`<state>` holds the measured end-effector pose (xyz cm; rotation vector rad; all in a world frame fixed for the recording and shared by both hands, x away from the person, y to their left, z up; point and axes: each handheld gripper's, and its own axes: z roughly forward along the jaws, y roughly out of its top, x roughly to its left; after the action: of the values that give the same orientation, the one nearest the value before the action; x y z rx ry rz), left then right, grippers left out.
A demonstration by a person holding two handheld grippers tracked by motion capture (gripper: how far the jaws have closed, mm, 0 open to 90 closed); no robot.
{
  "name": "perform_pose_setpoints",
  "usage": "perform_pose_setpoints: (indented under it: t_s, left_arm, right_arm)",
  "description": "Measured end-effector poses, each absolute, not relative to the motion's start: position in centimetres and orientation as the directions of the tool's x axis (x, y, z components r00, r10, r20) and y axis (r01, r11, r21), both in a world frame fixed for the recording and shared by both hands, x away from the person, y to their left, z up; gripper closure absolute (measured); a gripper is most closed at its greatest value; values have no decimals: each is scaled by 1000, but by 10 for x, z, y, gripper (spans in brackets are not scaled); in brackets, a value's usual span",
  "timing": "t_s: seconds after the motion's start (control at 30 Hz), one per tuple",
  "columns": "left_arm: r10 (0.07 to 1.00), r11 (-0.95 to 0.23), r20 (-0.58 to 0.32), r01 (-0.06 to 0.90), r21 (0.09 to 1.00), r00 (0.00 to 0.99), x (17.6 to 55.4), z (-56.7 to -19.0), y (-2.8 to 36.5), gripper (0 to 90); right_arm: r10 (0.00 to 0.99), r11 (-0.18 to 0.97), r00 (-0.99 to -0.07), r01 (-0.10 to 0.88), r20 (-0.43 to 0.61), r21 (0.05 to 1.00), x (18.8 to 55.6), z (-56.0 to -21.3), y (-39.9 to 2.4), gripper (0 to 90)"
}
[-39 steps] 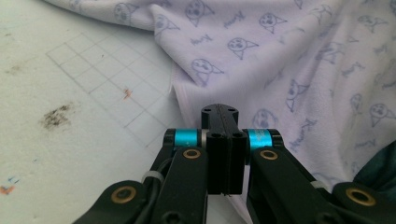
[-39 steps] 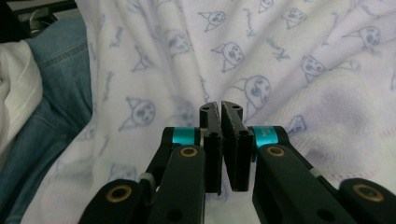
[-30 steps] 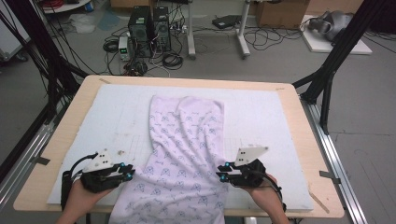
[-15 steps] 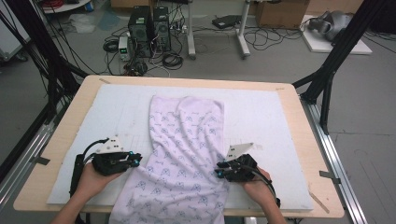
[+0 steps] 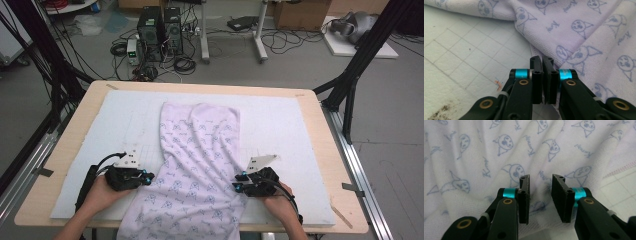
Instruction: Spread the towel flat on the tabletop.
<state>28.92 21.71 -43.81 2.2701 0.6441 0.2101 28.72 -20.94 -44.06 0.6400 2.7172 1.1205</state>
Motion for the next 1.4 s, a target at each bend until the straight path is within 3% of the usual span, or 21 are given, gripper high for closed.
perform_pose_setpoints:
  t_s: [0.03,0.13,0.4,0.67,0.87,0.93,1.0,1.27,1.33,1.37,1.4]
  left_arm:
    - [504,-597,-31,374,710,863,288,-438,216,771]
    - [503,-598,-29,372,710,864,288,-439,214,744]
    - [529,-605,-20,394,692,848,285,-435,211,866]
    - [640,-508,44,379,773,768,253,-414,250,873]
    - [634,-477,2,389,788,774,234,-405,264,843]
    - [648,-476,11,393,786,762,239,-405,265,725]
    - [652,-474,10,397,786,758,249,-406,263,690]
    - [686,-499,-2,472,727,728,300,-434,240,669]
    - [687,-494,-23,490,719,727,303,-439,240,730]
    - [683,-485,-45,499,719,729,303,-439,240,827]
    - [683,-493,-33,494,717,729,302,-439,239,867]
  right_arm:
    - [429,633,-902,331,39,700,287,-441,-209,674]
    - [427,637,-903,328,34,697,288,-440,-208,668]
    - [424,638,-905,332,43,695,291,-440,-204,664]
    - [426,637,-903,337,47,694,292,-440,-204,655]
    - [401,654,-914,326,52,682,291,-438,-198,662]
    - [387,655,-921,310,46,689,291,-435,-197,661]
    - [396,639,-917,308,41,705,292,-429,-198,659]
    - [437,656,-899,336,22,676,302,-432,-200,609]
    - [442,652,-896,344,29,676,304,-435,-201,617]
    - [442,652,-896,350,38,673,304,-437,-201,631]
    - [441,644,-897,348,41,681,305,-439,-202,669]
